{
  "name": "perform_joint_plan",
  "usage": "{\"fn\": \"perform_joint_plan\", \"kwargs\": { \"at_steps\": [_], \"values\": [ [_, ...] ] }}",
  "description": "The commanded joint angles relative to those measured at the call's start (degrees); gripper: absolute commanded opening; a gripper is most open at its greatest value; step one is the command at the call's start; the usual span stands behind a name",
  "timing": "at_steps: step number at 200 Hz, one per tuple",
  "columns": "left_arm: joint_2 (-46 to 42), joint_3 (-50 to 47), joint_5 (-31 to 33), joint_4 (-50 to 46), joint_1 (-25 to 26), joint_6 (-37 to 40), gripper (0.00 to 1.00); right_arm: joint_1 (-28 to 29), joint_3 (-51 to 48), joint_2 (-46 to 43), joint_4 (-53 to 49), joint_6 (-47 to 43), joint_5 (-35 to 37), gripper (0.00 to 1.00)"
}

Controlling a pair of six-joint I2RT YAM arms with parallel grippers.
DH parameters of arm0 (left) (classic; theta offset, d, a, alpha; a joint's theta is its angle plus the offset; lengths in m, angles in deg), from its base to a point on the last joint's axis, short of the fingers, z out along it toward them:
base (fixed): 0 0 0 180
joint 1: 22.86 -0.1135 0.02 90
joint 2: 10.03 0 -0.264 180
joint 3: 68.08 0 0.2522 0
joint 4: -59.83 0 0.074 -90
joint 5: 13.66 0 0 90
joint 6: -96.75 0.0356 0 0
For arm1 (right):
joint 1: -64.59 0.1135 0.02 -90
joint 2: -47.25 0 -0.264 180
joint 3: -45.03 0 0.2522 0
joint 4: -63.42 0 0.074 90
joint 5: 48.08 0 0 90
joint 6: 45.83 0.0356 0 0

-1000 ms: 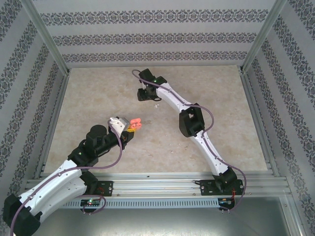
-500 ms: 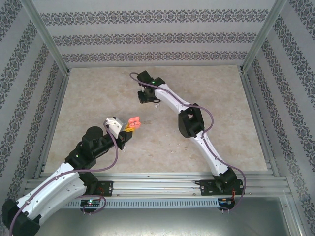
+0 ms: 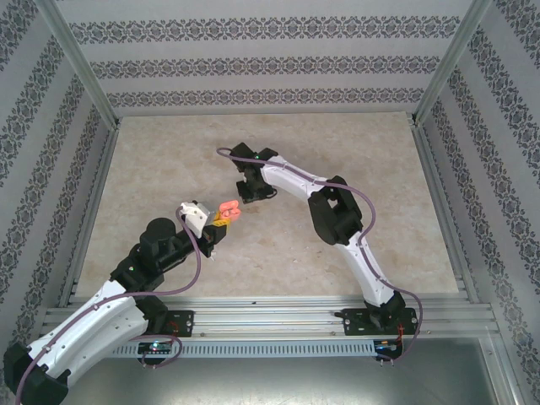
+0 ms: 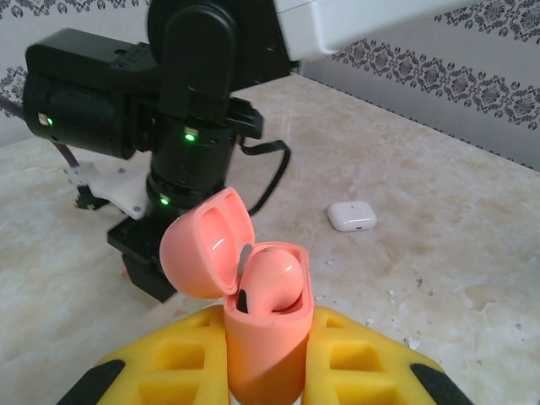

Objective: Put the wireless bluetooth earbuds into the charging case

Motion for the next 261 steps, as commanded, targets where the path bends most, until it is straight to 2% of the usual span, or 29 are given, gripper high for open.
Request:
{"fn": "perform_joint_plan", "kwargs": {
  "at_steps": [1,32,77,101,139,196,261],
  "values": [
    [-0.4,-0.7,-0.3,2.3,-0.7,-0.6,0.0,-0.3,-10.0,-7.7,2.9,5.5,0.3,0.25],
    [0.7,-0.7,-0.6,3.2,-0.7,-0.5,0.0,-0.4,-22.3,-15.9,9.4,9.1,-2.0,0.28],
    [2.4,-0.2,-0.7,4.4,-0.7,0.0,0.0,-1.3,-23.5,-20.0,11.2,13.0,-1.1,0.38],
    [3.2,-0.2,-0.9,5.3,-0.7,0.0,0.0,-1.1,-20.9,-17.8,13.6,16.9,-2.0,0.43],
    [3.5,0.0,-1.0,5.5,-0.7,0.5,0.0,-1.0,-13.6,-11.4,14.6,20.3,-1.1,0.44],
    [3.6,-0.5,-1.2,5.5,-0.7,0.6,0.0,-1.5,0.3,-1.8,7.5,21.1,1.3,0.5],
    [3.0,-1.3,-1.1,5.0,-0.6,0.9,0.0,-1.7,6.2,3.0,4.0,21.3,3.2,0.51]
  ]
}}
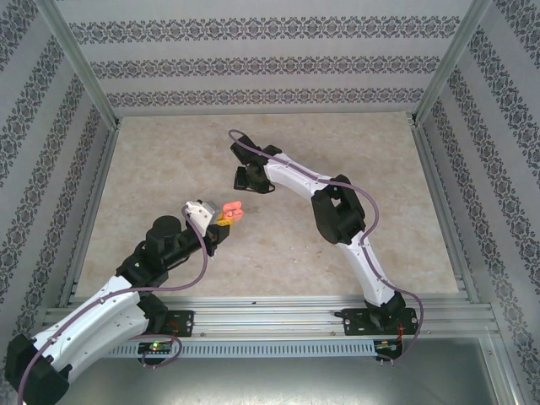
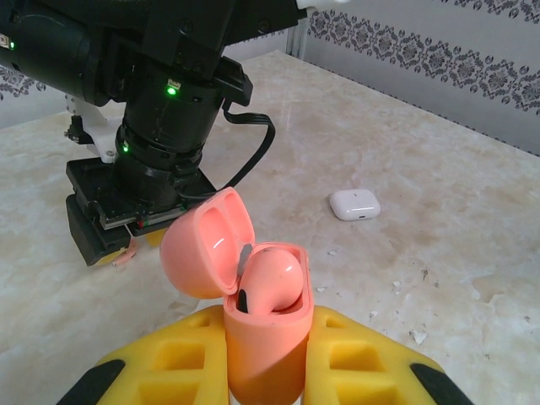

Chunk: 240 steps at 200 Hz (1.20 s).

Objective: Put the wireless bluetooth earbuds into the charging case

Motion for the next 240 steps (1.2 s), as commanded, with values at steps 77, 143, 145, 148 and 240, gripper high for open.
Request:
{"fn": "perform_joint_plan", "kwargs": {
  "at_steps": [77,143,145,148,240],
  "values": [
    [-1.7,-0.9,-0.8,1.4,-0.7,0.8,0.0,-1.2,11.8,8.3,-6.4,0.4,2.8,0.43],
    [-3.2,-0.9,-0.4,-0.2,-0.7,0.9,0.0,-0.9,11.1,8.6,-7.1,-4.5,2.8,0.31],
    [-3.3,-0.9,-0.5,-0.1,-0.6,0.9,0.0,-0.9,11.0,8.5,-7.0,-4.9,2.6,0.31],
    [-3.3,-0.9,-0.4,-0.2,-0.7,0.9,0.0,-0.8,10.8,8.4,-6.9,-5.5,2.4,0.31],
    [-4.0,0.0,-0.6,-1.3,-0.7,0.7,0.0,-0.9,-6.5,-4.4,-4.3,-27.5,-3.6,0.19]
  ]
}}
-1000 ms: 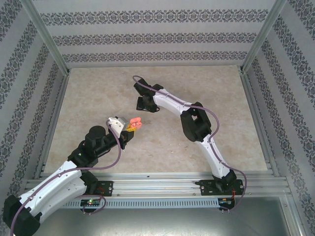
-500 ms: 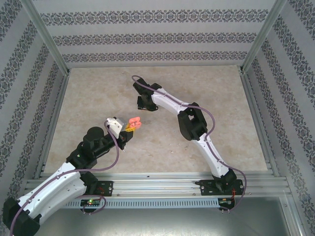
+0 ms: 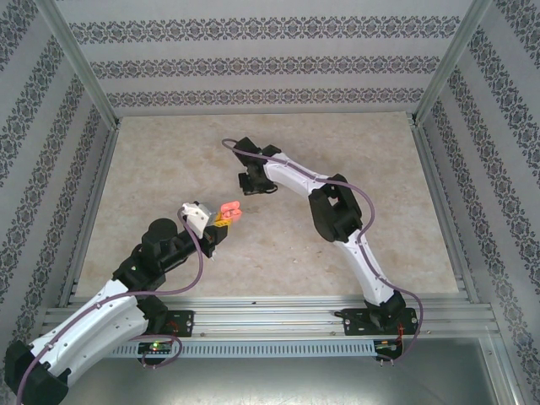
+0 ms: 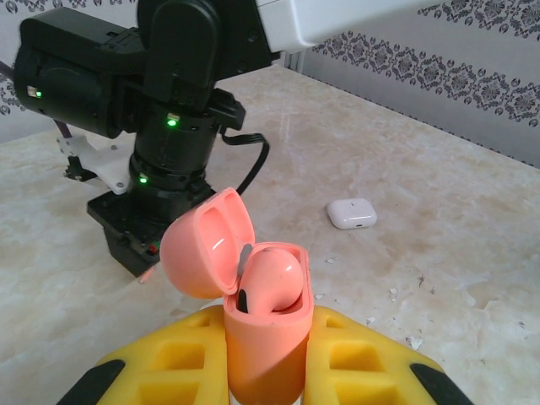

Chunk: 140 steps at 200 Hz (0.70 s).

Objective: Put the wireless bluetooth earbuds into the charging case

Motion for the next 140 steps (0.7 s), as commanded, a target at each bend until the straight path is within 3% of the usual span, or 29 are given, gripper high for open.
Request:
{"fn": "perform_joint_plan", "kwargs": {
  "at_steps": [1,75,116,140],
  "values": [
    [-0.9,0.6,-0.6,-0.7,-0.7,0.7,0.0,-0.2,-6.6,-5.8,-0.5,-8.4,-3.6,0.19],
    [-0.5,1.1,-1.2,-0.7,-0.7,1.0,0.0,-0.5,-31.5,-21.1,1.9,-23.9,-8.8,0.18],
    [0.3,0.9,-2.0,-0.3,-0.7,0.6,0.0,-0.9,-33.3,-21.4,1.6,-24.0,-8.3,0.24],
    [0.0,0.9,-2.0,-0.3,-0.7,0.8,0.0,-0.8,-32.4,-21.8,2.4,-21.9,-9.4,0.33]
  ]
}}
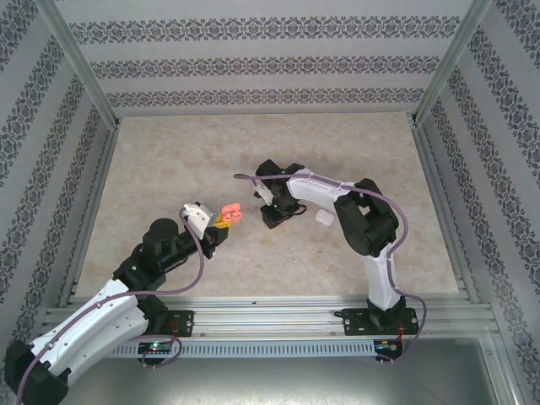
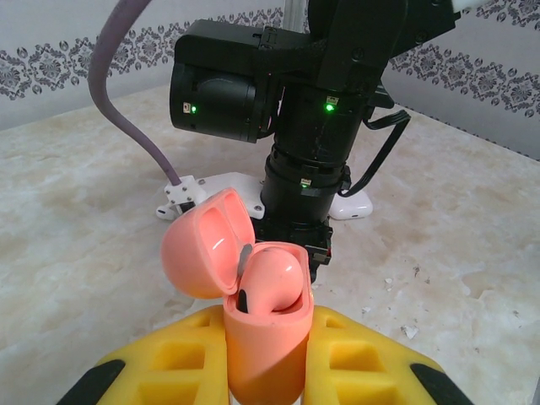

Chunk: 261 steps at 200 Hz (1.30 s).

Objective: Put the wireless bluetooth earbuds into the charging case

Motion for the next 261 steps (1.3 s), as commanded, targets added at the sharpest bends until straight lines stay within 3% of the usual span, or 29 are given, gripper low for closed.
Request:
{"fn": "perform_joint_plan", "kwargs": {
  "at_steps": [1,42,79,109,158,261],
  "values": [
    [-0.5,0.9,-1.1,0.7,-0.7,0.8,0.0,-0.4,0.6,-1.5,0.3,0.8,-1.3,0.34],
    [-0.4,1.3,-1.1,0.1,-0.7,1.6,0.0,-0.4,3.8,-3.9,-2.2,7.1,-0.4,0.45],
    [-0.1,1.6,-1.2,0.2,-0.7,2.2,0.0,-0.7,2.1,-7.9,-3.7,26.9,4.6,0.48],
    [0.2,1.4,-1.5,0.9,-0.6,2.2,0.0,1.4,-3.5,-10.9,2.0,38.3,6.9,0.49],
    [0.6,2.0,-2.4,0.8,-0.7,2.8,0.0,4.0,-0.5,-4.5,-0.2,39.7,8.3,0.5],
    [1.0,0.9,-3.0,2.0,-0.7,2.3,0.0,3.3,-1.6,-2.8,0.5,40.0,9.8,0.41]
  ]
}}
